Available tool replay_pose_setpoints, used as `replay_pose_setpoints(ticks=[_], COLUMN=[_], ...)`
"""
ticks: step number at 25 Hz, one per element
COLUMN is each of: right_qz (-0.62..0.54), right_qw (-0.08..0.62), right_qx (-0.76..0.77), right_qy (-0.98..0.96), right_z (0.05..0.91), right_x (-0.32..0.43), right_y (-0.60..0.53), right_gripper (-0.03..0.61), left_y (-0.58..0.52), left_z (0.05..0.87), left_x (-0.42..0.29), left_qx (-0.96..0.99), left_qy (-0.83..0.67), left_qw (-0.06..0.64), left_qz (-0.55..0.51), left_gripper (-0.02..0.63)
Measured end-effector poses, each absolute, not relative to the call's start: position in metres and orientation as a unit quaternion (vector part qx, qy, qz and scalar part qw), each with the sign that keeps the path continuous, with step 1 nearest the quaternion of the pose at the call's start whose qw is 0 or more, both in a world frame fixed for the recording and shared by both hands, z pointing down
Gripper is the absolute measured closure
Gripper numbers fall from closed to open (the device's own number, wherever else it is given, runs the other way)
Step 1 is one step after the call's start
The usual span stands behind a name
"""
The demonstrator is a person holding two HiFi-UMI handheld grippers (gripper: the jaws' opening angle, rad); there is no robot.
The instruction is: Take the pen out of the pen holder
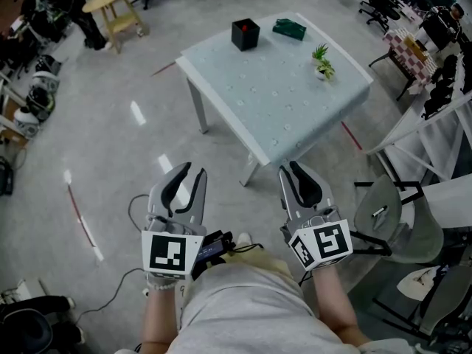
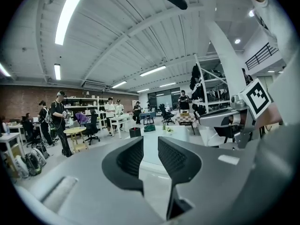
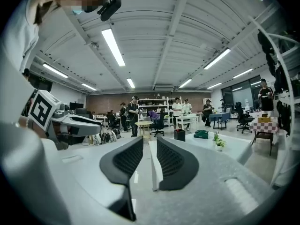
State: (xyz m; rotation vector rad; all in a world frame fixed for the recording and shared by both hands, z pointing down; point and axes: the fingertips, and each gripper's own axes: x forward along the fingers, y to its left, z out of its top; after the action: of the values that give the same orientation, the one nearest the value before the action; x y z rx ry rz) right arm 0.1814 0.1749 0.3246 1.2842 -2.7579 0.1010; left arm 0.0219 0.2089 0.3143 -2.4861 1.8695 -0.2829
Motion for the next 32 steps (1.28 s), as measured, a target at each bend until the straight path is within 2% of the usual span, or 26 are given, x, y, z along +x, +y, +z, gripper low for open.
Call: replay_pose_setpoints(ticks=[5, 22, 32], right_qz=[0.034, 0.038, 0.033], right_qw=[0.052, 0.043, 0.037], right_qx=[0.411, 0.385, 0.387], right_qy=[-0.910, -0.921, -0.921], right_z=[0.326, 0.334, 0.336], right_x=[0.183, 0.221, 0.224], right_y=[0.174, 0.159, 0.143], right_gripper=[0.476, 0.472, 0.472], left_y=[0.210, 0.208, 0.190], left_z=[0.312, 0.311, 0.310], left_x=[0.028, 0.067, 0.065], left_qx=[-0.795, -0.779, -0.775], left_qy=[0.600, 0.620, 0.625], left_qw=[0.011, 0.023, 0.031], left_qz=[-0.086, -0.091, -0.087], left_gripper=[0.502, 0.502, 0.502])
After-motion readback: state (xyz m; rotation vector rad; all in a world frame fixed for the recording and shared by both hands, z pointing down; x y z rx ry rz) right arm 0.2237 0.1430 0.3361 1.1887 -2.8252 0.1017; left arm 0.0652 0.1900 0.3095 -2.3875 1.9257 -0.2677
